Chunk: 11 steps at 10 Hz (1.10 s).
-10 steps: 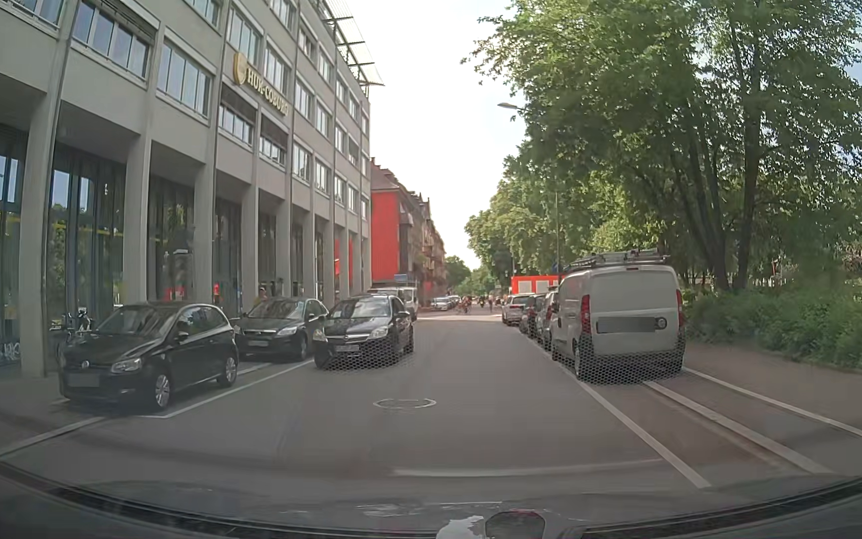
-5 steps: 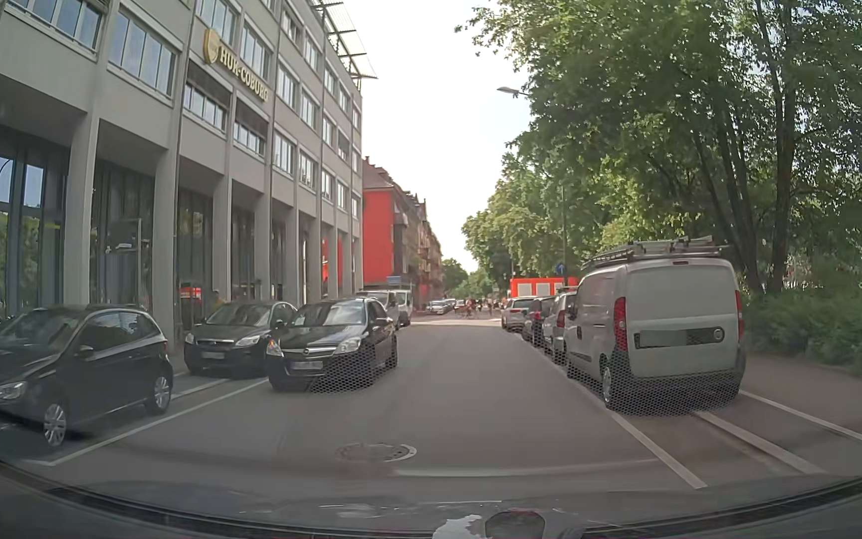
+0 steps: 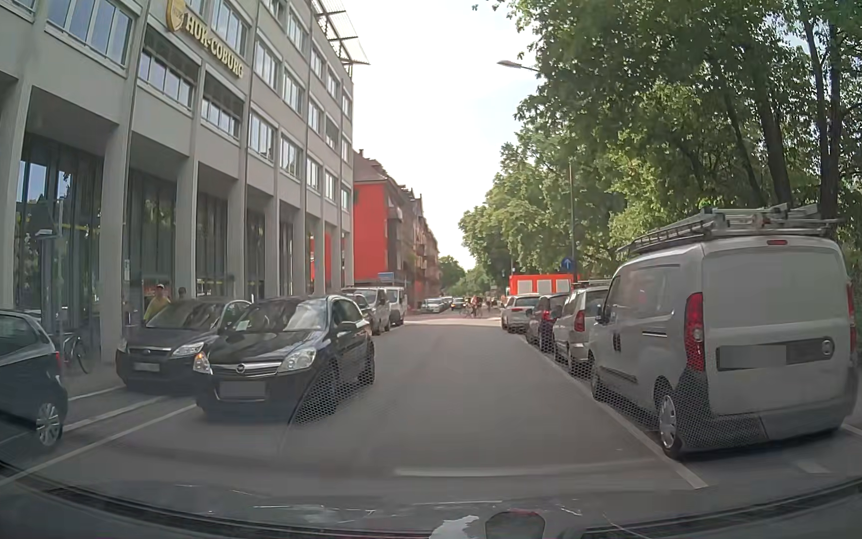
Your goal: Follow the waypoints while adhering to traffic rules and regulations
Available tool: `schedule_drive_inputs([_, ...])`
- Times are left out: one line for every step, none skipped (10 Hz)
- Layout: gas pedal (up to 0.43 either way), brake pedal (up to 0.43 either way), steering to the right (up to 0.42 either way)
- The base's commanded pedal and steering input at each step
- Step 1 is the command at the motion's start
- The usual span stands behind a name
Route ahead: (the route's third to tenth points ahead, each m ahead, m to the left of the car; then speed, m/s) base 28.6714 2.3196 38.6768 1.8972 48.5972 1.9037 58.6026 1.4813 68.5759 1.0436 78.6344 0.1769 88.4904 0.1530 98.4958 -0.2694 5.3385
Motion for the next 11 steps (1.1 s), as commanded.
schedule_drive_inputs([0.098,0.0,0.005])
schedule_drive_inputs([0.098,0.0,0.004])
schedule_drive_inputs([0.087,0.0,0.004])
schedule_drive_inputs([0.079,0.0,0.004])
schedule_drive_inputs([0.079,0.0,0.004])
schedule_drive_inputs([0.059,0.0,0.003])
schedule_drive_inputs([0.059,0.0,0.002])
schedule_drive_inputs([0.059,0.0,0.002])
schedule_drive_inputs([0.059,0.0,0.001])
schedule_drive_inputs([0.059,0.0,-0.003])
schedule_drive_inputs([0.059,0.0,-0.009])
